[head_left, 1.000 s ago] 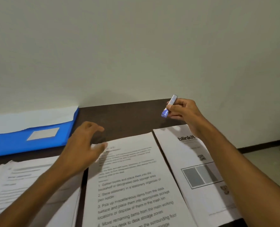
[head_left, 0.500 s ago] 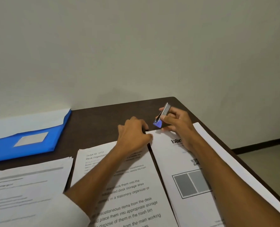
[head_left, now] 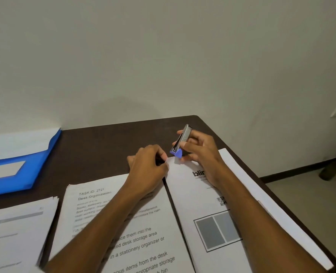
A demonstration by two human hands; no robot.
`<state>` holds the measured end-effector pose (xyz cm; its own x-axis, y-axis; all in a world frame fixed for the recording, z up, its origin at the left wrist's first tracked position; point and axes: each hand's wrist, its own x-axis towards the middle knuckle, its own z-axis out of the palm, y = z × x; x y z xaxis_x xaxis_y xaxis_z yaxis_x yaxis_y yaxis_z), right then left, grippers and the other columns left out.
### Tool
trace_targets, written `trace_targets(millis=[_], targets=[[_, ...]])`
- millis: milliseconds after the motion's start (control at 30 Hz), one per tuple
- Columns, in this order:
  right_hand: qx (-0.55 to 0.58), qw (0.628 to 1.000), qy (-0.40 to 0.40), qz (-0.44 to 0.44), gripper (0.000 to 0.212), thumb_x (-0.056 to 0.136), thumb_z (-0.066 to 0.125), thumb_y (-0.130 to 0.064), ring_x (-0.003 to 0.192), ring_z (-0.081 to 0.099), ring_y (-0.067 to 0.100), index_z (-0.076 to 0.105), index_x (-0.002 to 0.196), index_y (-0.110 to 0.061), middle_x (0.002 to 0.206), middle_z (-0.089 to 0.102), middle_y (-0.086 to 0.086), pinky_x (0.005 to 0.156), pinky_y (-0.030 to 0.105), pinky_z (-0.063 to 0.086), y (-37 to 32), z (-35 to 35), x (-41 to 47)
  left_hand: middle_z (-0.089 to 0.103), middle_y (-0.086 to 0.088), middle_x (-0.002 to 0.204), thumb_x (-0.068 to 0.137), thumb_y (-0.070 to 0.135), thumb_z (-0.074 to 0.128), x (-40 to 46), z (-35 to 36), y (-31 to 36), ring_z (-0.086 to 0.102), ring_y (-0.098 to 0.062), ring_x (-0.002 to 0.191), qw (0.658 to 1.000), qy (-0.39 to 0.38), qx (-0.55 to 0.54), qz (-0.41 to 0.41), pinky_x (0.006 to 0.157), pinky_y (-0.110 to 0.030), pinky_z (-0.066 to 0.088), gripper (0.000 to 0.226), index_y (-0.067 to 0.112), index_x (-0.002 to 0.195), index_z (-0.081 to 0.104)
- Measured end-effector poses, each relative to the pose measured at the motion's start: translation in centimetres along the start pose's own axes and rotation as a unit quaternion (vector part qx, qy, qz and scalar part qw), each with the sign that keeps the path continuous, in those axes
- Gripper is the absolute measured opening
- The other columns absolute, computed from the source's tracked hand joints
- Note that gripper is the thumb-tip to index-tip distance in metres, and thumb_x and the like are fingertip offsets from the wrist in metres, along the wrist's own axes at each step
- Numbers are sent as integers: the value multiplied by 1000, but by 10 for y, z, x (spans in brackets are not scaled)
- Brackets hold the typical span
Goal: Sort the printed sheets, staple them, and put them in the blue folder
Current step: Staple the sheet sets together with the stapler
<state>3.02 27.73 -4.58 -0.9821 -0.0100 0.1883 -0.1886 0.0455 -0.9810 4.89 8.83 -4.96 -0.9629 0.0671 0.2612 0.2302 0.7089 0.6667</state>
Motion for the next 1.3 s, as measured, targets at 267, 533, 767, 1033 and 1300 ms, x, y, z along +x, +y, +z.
trace_targets(millis=[267,533,767,1033,1300], targets=[[11,999,31,-29,39,95,66,-10,108,76,29,65,134,-13,116,78,11,91,49,63,-7,-9,2,69,9,78,87,8,80,1,3,2,68,-9,75,995,8,-97,21,82,-35,60,26,30,88,67],[-2,999,11,-52,33,99,66,-5,106,77,28,65,132,-9,113,78,12,81,39,64,-14,-15,4,71,7,83,90,5,77,0,-3,-1,68,-7,77,988,20,-148,36,69,-10,51,26,28,101,81],[-36,997,-29,-63,38,97,67,-4,104,77,26,65,134,-10,116,78,10,81,37,64,-12,-12,2,74,6,83,89,2,78,1,-5,0,68,-6,80,987,25,-160,15,69,-7,51,27,28,94,80],[-80,992,-76,-67,35,96,68,-10,102,78,25,66,131,-14,115,79,7,75,35,63,-10,-9,4,74,12,83,88,1,79,1,-5,3,69,2,80,986,29,-162,19,67,-6,52,25,26,92,79],[-91,989,-100,-64,37,92,68,-17,98,77,26,68,128,-14,109,79,7,69,36,62,-11,-9,2,71,11,76,84,1,82,2,-4,0,65,0,64,987,45,-154,15,61,-12,54,24,24,87,77]])
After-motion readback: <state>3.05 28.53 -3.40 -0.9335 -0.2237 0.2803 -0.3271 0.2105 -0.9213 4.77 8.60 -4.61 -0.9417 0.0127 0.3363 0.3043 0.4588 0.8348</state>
